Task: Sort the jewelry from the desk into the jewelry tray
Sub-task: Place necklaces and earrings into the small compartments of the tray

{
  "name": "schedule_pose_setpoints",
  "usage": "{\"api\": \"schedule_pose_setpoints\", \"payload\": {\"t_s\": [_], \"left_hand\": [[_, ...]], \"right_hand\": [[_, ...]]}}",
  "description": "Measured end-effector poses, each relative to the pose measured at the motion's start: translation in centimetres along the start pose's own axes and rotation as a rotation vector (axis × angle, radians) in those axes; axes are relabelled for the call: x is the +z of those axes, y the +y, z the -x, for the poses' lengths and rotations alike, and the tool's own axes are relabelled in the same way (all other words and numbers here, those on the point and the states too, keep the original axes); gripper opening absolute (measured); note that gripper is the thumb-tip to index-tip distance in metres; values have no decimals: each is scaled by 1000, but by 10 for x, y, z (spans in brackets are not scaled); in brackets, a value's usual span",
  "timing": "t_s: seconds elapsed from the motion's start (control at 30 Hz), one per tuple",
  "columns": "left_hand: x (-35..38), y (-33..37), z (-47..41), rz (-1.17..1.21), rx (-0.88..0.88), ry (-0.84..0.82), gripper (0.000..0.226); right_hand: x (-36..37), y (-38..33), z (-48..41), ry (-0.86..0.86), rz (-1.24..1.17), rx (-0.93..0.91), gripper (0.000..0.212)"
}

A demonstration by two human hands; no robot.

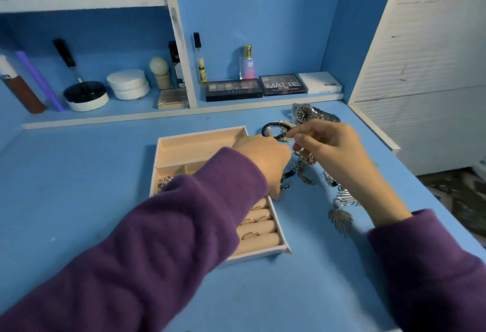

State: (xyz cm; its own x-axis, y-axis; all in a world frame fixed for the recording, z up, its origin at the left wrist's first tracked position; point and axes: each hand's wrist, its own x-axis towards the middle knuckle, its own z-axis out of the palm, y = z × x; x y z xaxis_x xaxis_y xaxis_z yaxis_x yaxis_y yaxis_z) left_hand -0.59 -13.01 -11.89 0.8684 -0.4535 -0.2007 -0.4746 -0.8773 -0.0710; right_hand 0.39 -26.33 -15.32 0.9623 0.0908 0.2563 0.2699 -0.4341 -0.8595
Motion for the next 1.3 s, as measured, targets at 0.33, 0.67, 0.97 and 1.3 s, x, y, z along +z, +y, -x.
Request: {"api": "schedule_pose_setpoints", "payload": {"t_s": [0.33,0.67,0.97,1.3], "left_hand": [[1,-1,-2,65,-6,-45,32],[6,-2,-5,262,-53,-31,21],[-2,-24,0,435,-97,153,16],[-3,-32,2,472,-88,192,14]], "right_hand": [[-2,2,2,-16,114,-15,14],[-7,6,3,-143,239,13,15],[1,11,5,-282,476,-68,22],[5,3,7,-202,364,-20,5]]}}
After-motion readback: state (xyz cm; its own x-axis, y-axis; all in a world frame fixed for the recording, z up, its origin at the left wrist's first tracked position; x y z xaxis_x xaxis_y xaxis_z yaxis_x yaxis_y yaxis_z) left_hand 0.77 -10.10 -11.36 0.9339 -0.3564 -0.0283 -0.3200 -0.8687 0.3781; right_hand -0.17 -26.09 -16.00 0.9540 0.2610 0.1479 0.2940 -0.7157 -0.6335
